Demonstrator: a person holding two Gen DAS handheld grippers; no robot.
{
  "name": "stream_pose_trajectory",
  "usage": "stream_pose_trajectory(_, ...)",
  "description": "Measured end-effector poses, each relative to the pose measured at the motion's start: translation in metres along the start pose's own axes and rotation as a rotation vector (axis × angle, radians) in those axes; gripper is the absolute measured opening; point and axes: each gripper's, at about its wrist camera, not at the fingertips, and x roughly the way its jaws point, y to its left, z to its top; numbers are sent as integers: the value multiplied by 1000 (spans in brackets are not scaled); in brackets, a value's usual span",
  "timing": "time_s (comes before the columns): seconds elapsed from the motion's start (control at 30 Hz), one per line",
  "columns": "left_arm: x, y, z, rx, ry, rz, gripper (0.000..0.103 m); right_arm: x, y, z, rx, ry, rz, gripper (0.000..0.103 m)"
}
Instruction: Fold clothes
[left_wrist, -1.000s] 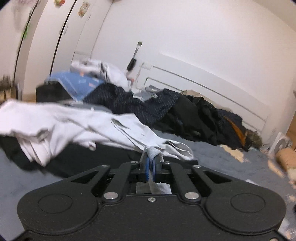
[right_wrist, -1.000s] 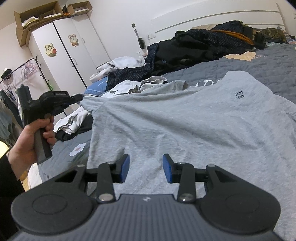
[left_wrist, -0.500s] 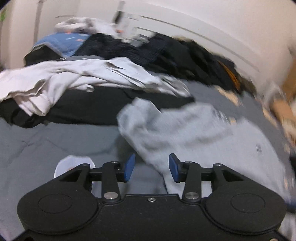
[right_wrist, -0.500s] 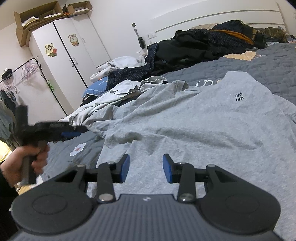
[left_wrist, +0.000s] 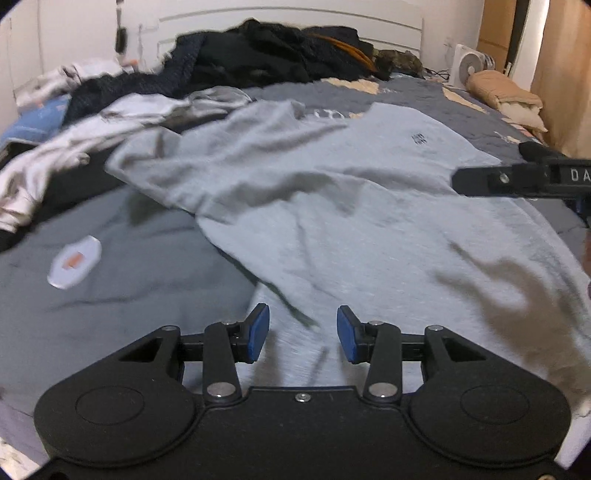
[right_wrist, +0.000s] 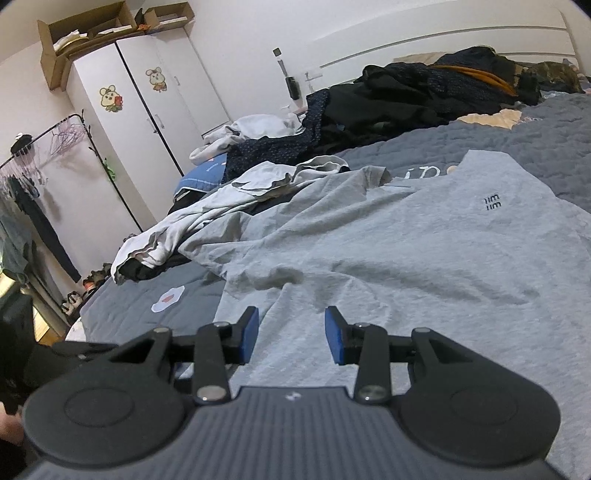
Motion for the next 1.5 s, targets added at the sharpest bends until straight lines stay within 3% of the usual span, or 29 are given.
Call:
stream_pose_trajectory(0.2, 21, -3, 0, -16, 29, 12, 38, 3, 3, -2, -8, 9, 2, 38)
stream_pose_trajectory(0.3, 29, 5, 2, -55, 50, 9, 12, 5, 1, -2, -3, 13, -2, 38)
stream_pose_trajectory(0.4, 20, 19, 12, -108, -6, 31, 4, 5, -1, -2, 3, 13, -6, 38)
stream_pose_trajectory(0.57, 3, 61, 29, -209, -79, 154, 3, 4, -3, -2, 11, 7, -10, 38)
stream_pose_trajectory(0.77, 32, 71, 20, -224, 99, 228, 5, 6, -5, -2, 11, 16, -22, 38)
stream_pose_trajectory(0.87, 22, 71, 21, -239, 73, 211, 8, 6, -5, -2, 5, 20, -27, 38)
stream_pose_trajectory(0.93, 8, 76, 24, -282, 22, 197, 24, 5, -6, -1, 8, 16, -30, 38)
stream_pose_trajectory(1.0, 1, 73, 27, -296, -20, 145, 31, 1, -9, 1, 15, 8, -38, 38)
stream_pose_trajectory(1.2, -13, 53, 35, -310, -125, -38, 32, -17, -35, 17, 50, -42, -127, 38)
stream_pose_trajectory(1.5, 11, -2, 43, -181, -92, -164, 32, -54, -111, 44, 110, -109, -329, 38)
